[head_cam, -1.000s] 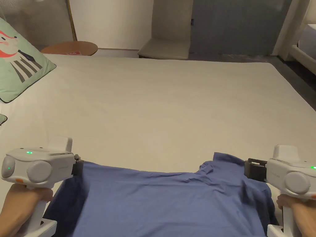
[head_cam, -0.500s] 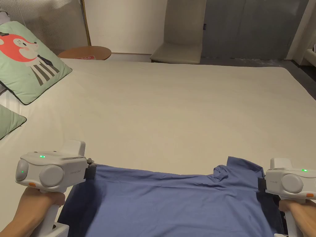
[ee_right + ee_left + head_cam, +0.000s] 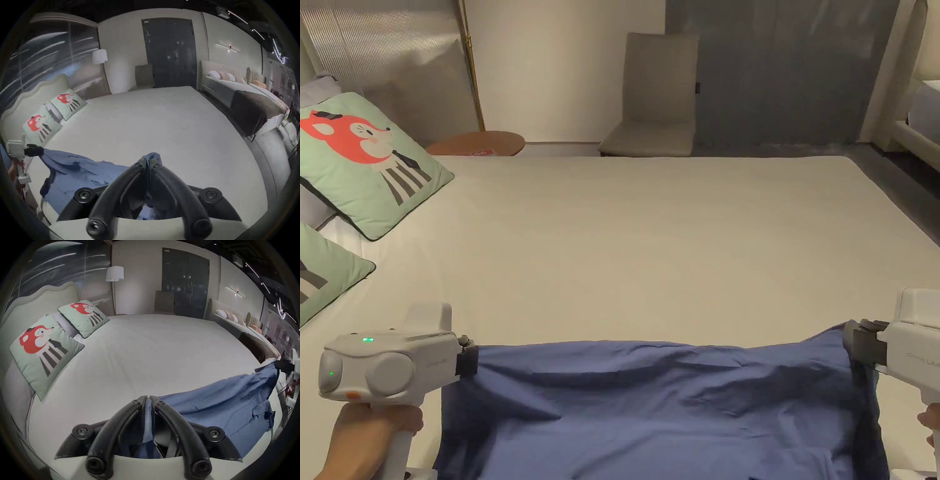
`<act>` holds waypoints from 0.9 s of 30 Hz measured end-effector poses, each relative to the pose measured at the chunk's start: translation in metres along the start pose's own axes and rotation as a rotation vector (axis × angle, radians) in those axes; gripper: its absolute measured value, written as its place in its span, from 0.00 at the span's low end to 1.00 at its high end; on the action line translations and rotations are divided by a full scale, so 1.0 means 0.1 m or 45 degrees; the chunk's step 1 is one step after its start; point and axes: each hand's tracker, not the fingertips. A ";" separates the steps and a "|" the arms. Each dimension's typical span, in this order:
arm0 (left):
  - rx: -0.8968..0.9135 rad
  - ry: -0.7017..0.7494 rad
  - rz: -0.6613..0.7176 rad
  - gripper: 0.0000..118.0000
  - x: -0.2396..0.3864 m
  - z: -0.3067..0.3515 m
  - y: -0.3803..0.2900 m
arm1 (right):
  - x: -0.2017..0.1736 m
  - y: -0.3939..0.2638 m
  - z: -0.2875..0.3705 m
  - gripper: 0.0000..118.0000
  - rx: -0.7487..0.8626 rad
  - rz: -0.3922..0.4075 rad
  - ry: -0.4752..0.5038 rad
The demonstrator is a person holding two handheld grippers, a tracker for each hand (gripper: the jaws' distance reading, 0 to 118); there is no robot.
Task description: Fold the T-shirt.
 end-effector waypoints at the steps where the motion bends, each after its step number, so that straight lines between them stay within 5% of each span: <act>1: 0.007 -0.001 0.021 0.01 -0.03 0.08 -0.05 | 0.00 -0.04 0.15 0.02 0.017 0.004 0.016; 11: -0.021 -0.007 0.101 0.01 -0.16 0.68 -0.82 | 0.01 -0.84 1.01 0.02 0.026 -0.002 0.046; 27: -0.201 0.076 0.082 0.01 -0.07 0.58 -1.82 | -0.02 -2.04 0.80 0.02 -0.223 -0.008 -0.231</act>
